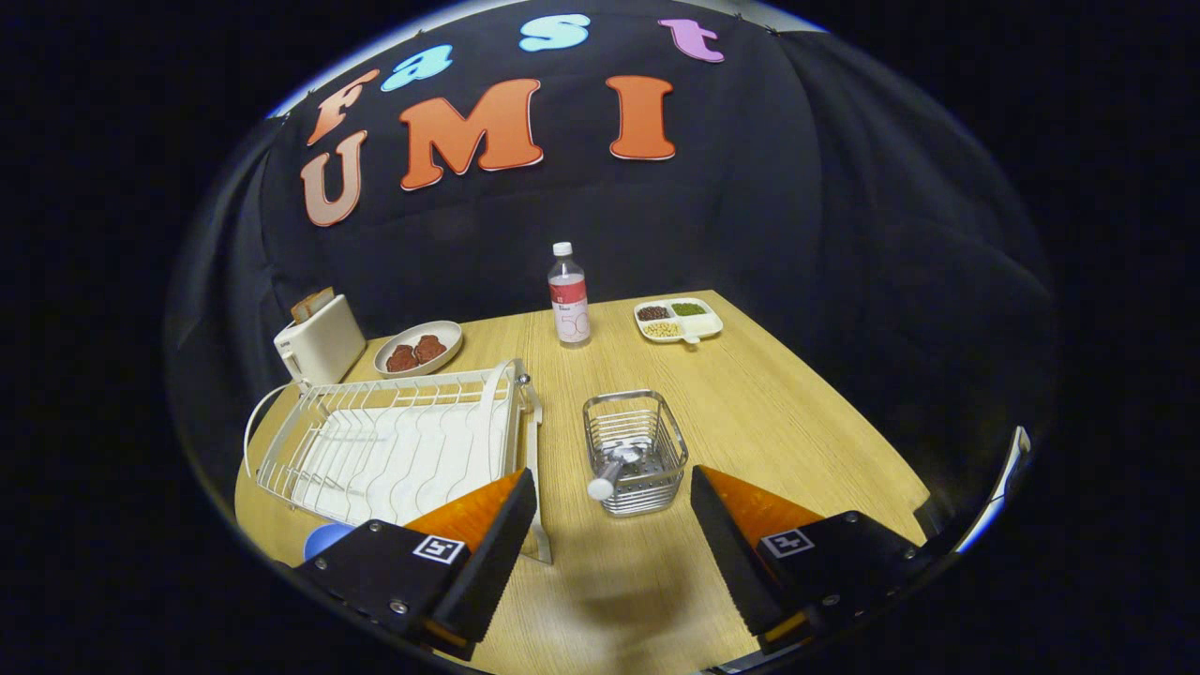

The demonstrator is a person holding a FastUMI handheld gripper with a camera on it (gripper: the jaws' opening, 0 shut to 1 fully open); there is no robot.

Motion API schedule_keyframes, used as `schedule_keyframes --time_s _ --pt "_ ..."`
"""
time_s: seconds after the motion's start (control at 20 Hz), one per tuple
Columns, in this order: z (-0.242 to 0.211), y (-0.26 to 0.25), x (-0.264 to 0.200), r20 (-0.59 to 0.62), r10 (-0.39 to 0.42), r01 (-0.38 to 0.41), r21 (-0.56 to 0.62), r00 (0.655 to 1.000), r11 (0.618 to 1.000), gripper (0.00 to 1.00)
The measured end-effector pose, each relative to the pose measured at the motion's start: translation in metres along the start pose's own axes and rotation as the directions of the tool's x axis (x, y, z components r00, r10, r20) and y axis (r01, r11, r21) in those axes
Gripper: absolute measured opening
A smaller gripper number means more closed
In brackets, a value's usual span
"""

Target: Take the plate from the dish rack, then take the spoon from the basket and place it into the plate.

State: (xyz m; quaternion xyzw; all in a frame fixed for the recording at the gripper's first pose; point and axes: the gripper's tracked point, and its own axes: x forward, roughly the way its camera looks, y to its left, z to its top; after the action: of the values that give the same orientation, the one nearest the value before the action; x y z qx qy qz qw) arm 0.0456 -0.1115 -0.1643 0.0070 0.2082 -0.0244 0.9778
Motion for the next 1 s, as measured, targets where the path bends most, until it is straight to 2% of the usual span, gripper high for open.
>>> schedule_keyframes --time_s 0.05,0.3,0.5,0.55,0.6,0.65,0.85,1.0 --pt "0.002 -0.002 0.005 0.013 0.002 -0.002 -0.024 1.0 1.0 0.98" --pt "-0.002 0.0 0.022 0.032 0.025 -0.021 -0.125 0.999 0.992 0.73" --pt "-0.008 -0.002 0.028 0.025 0.034 -0.031 -0.109 0.999 0.994 0.43" --pt "-0.006 -0.004 0.027 0.034 0.033 -0.03 -0.103 0.999 0.994 0.32" --pt "-0.005 -0.006 0.029 0.04 0.027 -0.023 -0.099 0.999 0.995 0.27" --pt "-0.005 -0.008 0.029 0.039 0.027 -0.023 -0.096 0.999 0.995 0.15" --pt "0.004 -0.016 0.025 0.053 -0.002 0.006 -0.076 0.999 0.997 0.09" --pt "0.013 -0.017 0.013 0.079 -0.014 0.02 -0.077 0.997 0.997 0.09"
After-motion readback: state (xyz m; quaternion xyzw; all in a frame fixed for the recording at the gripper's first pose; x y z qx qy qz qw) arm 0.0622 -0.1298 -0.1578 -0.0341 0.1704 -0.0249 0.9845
